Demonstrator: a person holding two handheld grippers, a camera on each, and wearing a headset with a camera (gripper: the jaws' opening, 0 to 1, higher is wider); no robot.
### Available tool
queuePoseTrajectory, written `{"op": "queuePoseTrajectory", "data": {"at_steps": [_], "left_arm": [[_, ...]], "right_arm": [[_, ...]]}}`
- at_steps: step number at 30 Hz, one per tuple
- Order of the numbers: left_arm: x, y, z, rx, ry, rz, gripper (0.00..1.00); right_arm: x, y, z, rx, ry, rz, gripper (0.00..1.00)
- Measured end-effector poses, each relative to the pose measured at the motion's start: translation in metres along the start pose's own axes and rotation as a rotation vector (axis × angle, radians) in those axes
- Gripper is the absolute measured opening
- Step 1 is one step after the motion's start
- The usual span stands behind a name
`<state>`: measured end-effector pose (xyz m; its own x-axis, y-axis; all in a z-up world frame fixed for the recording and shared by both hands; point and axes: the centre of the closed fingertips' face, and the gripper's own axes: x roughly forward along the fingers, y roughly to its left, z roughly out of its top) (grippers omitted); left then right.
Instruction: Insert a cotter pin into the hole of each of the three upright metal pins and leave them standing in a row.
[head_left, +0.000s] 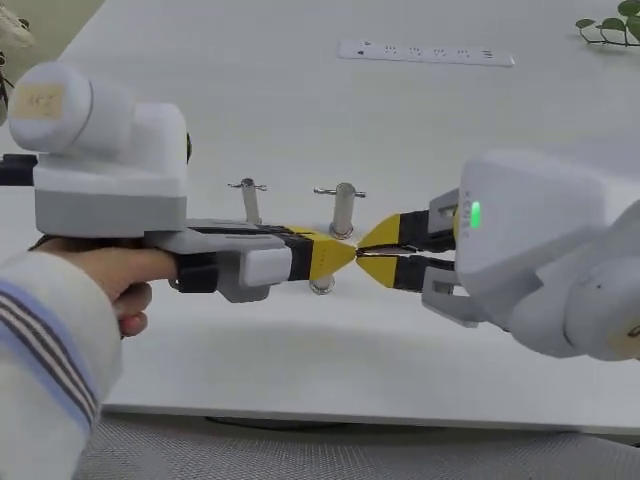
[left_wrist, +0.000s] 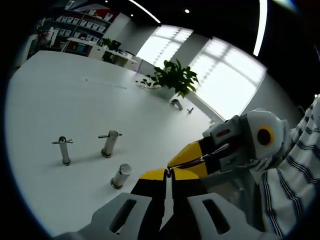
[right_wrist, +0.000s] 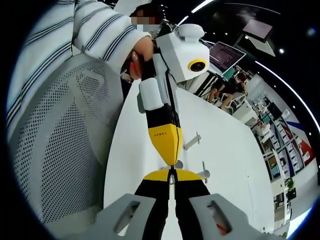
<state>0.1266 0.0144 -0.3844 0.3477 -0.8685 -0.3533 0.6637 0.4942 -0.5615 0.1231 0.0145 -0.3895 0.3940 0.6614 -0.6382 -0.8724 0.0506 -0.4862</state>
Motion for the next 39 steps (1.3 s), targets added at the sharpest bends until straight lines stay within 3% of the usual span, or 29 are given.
{"op": "queuePoseTrajectory", "data": {"at_steps": [4,14,17,22,30,39], "left_arm": [[0.0,-0.001,-0.002,0.033,0.005,0.012,0.0],[0.001,-0.001,-0.003,0.045,0.012,0.021,0.0],[0.0,0.0,-0.002,0.056,0.009,0.024,0.0],[-0.004,0.004,0.002,0.134,-0.003,0.031,0.0],[-0.006,-0.007,0.005,0.357,0.003,0.0,0.0],[-0.002,-0.015,0.001,0.428,0.015,-0.038,0.0]], "right_arm": [[0.001,0.001,0.0,-0.007,-0.002,0.002,0.0],[0.003,0.002,-0.002,0.015,-0.012,0.01,0.0],[0.003,-0.004,-0.011,0.053,0.014,-0.007,0.12],[0.001,0.0,-0.023,0.17,0.025,0.045,0.15],[0.001,0.0,-0.022,0.391,-0.046,0.103,0.14],[0.0,-0.002,-0.021,0.434,-0.06,0.094,0.11]]}}
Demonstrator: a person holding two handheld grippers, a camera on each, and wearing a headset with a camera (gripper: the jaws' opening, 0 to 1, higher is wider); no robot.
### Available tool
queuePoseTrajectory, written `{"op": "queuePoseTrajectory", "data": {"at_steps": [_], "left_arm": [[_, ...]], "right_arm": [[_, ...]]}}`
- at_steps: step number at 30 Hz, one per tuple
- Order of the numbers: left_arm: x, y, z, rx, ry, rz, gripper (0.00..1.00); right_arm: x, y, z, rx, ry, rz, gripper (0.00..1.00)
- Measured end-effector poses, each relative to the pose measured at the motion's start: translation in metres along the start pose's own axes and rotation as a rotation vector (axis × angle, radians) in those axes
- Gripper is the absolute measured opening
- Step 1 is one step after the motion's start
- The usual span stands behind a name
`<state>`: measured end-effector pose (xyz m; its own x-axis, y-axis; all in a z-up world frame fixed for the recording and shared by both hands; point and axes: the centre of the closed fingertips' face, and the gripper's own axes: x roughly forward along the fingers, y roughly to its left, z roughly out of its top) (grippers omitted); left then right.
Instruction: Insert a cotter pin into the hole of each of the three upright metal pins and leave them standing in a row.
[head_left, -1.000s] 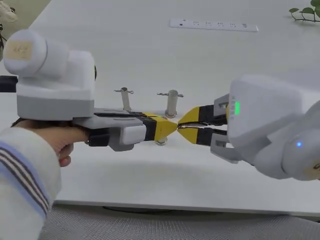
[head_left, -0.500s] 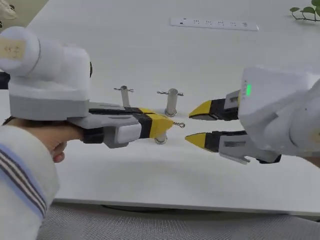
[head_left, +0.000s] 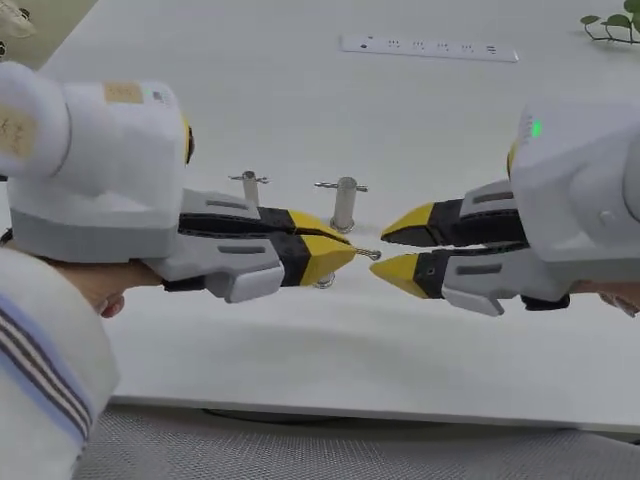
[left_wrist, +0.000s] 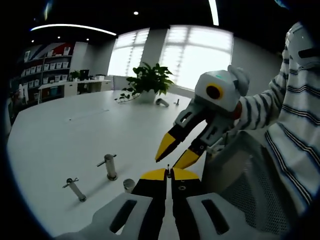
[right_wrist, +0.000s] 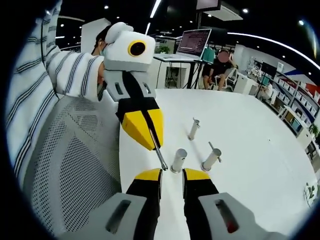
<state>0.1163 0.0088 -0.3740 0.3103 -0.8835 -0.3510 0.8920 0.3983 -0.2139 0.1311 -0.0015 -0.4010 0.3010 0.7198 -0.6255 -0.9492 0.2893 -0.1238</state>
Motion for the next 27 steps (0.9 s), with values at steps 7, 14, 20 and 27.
{"op": "queuePoseTrajectory", "data": {"at_steps": [7,14,20,27], "left_arm": [[0.001,-0.001,-0.002,0.001,0.007,-0.018,0.0],[0.002,0.001,-0.004,0.025,0.032,-0.031,0.0],[0.004,0.0,-0.006,0.059,0.048,-0.049,0.0],[0.004,-0.004,-0.012,0.13,0.083,-0.086,0.0]], "right_arm": [[-0.002,0.003,-0.001,-0.008,0.009,0.005,0.1],[-0.007,0.001,0.002,-0.035,0.01,0.001,0.07],[-0.009,0.004,-0.001,-0.066,0.033,0.033,0.06],[-0.009,0.012,-0.004,-0.094,0.048,0.087,0.02]]}}
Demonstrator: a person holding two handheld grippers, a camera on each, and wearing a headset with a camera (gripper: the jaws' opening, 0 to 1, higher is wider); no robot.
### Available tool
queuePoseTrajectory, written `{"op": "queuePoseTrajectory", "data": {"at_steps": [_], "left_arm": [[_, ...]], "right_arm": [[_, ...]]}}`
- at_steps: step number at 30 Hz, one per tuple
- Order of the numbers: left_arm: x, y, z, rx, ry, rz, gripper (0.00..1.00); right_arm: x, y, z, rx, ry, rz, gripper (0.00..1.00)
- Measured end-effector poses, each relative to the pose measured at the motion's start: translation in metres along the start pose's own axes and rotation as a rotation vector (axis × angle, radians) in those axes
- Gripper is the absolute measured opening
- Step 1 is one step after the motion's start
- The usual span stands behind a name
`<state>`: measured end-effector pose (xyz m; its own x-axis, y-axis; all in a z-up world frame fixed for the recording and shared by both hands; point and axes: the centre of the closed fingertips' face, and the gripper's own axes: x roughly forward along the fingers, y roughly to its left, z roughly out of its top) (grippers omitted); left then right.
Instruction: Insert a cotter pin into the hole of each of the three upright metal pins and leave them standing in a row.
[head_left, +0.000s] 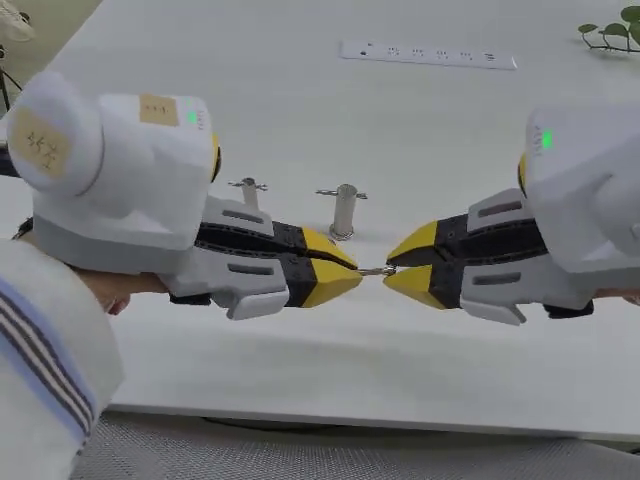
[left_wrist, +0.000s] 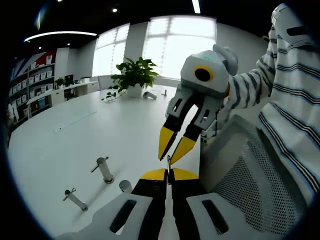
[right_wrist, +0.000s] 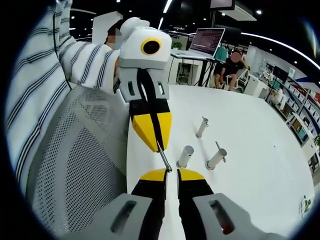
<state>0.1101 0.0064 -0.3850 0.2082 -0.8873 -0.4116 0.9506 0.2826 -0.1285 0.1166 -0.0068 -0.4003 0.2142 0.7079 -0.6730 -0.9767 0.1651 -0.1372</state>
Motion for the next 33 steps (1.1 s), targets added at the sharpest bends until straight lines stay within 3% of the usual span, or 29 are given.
{"op": "queuePoseTrajectory", "data": {"at_steps": [10,16,23,33], "left_arm": [[0.005,-0.008,-0.016,0.111,0.06,-0.067,0.0],[0.008,-0.014,-0.021,0.146,0.091,-0.106,0.0],[0.012,-0.019,-0.02,0.16,0.107,-0.142,0.0],[0.016,-0.018,-0.025,0.135,0.121,-0.148,0.0]], "right_arm": [[0.004,0.015,-0.007,-0.021,0.02,0.086,0.0],[0.005,0.024,-0.012,-0.02,0.039,0.129,0.0],[0.008,0.03,-0.016,-0.023,0.056,0.156,0.0],[0.008,0.029,-0.019,-0.012,0.054,0.157,0.0]]}}
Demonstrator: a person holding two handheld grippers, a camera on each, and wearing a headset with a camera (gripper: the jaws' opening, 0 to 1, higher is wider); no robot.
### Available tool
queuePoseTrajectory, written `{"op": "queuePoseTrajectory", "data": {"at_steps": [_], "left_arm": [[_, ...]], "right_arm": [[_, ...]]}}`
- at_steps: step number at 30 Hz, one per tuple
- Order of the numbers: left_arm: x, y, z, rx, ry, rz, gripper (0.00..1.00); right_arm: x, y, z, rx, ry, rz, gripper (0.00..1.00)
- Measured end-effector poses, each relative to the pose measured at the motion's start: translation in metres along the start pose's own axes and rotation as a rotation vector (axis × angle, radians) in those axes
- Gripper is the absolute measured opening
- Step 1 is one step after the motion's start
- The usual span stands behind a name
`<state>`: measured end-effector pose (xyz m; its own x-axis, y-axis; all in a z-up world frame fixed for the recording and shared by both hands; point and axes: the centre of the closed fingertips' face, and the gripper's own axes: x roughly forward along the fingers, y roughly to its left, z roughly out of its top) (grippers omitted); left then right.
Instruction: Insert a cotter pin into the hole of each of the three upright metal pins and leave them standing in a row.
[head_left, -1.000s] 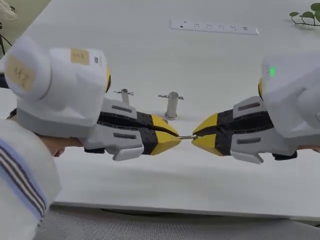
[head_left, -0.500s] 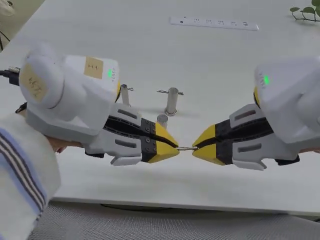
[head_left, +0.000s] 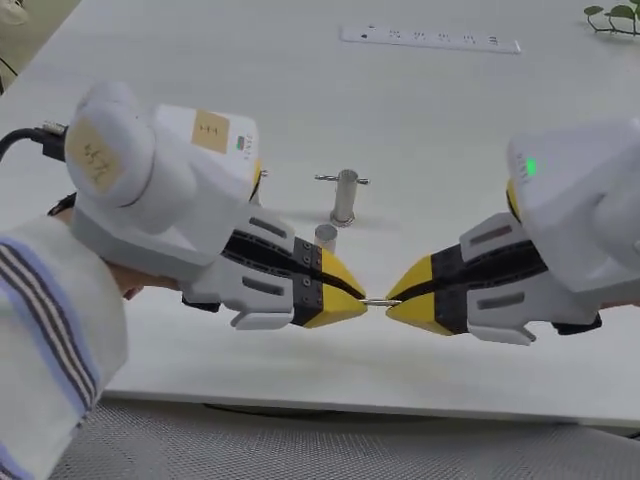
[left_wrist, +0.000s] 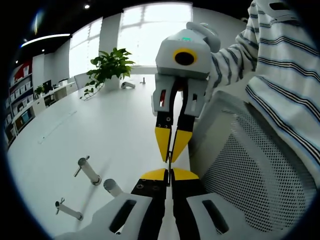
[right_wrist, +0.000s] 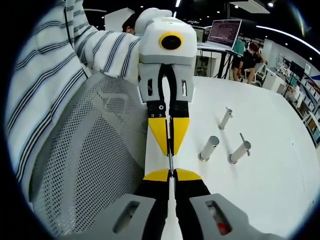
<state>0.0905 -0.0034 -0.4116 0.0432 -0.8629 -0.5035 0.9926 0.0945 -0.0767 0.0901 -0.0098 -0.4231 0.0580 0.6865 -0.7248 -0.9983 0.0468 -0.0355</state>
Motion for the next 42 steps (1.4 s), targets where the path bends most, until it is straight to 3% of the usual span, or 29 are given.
{"op": "queuePoseTrajectory", "data": {"at_steps": [3,5,9,15,20,25,27,29,42], "left_arm": [[0.001,0.001,-0.002,-0.008,0.006,0.0,0.0],[0.001,0.0,-0.006,-0.087,0.021,-0.013,0.0],[0.0,0.007,-0.009,-0.064,0.029,0.007,0.0],[-0.009,0.024,-0.015,-0.075,0.044,0.067,0.02],[-0.018,0.044,-0.021,-0.117,0.056,0.145,0.08],[-0.027,0.068,-0.022,-0.159,0.04,0.252,0.11],[-0.03,0.077,-0.02,-0.198,0.013,0.292,0.16],[-0.03,0.08,-0.02,-0.193,0.015,0.293,0.2],[-0.014,0.084,-0.025,-0.185,0.055,0.264,0.17]], "right_arm": [[0.001,-0.001,0.0,-0.002,0.0,0.003,0.0],[0.002,-0.001,-0.001,-0.003,0.005,0.007,0.0],[0.003,-0.003,-0.002,-0.002,0.011,0.004,0.0],[0.0,-0.02,-0.007,0.03,0.018,-0.038,0.0],[-0.001,-0.033,-0.013,0.049,0.029,-0.07,0.0],[0.0,-0.045,-0.013,0.068,0.022,-0.092,0.0],[0.002,-0.049,-0.014,0.072,0.023,-0.099,0.0],[0.003,-0.053,-0.014,0.077,0.024,-0.103,0.0],[0.013,-0.069,-0.019,0.095,0.029,-0.097,0.0]]}}
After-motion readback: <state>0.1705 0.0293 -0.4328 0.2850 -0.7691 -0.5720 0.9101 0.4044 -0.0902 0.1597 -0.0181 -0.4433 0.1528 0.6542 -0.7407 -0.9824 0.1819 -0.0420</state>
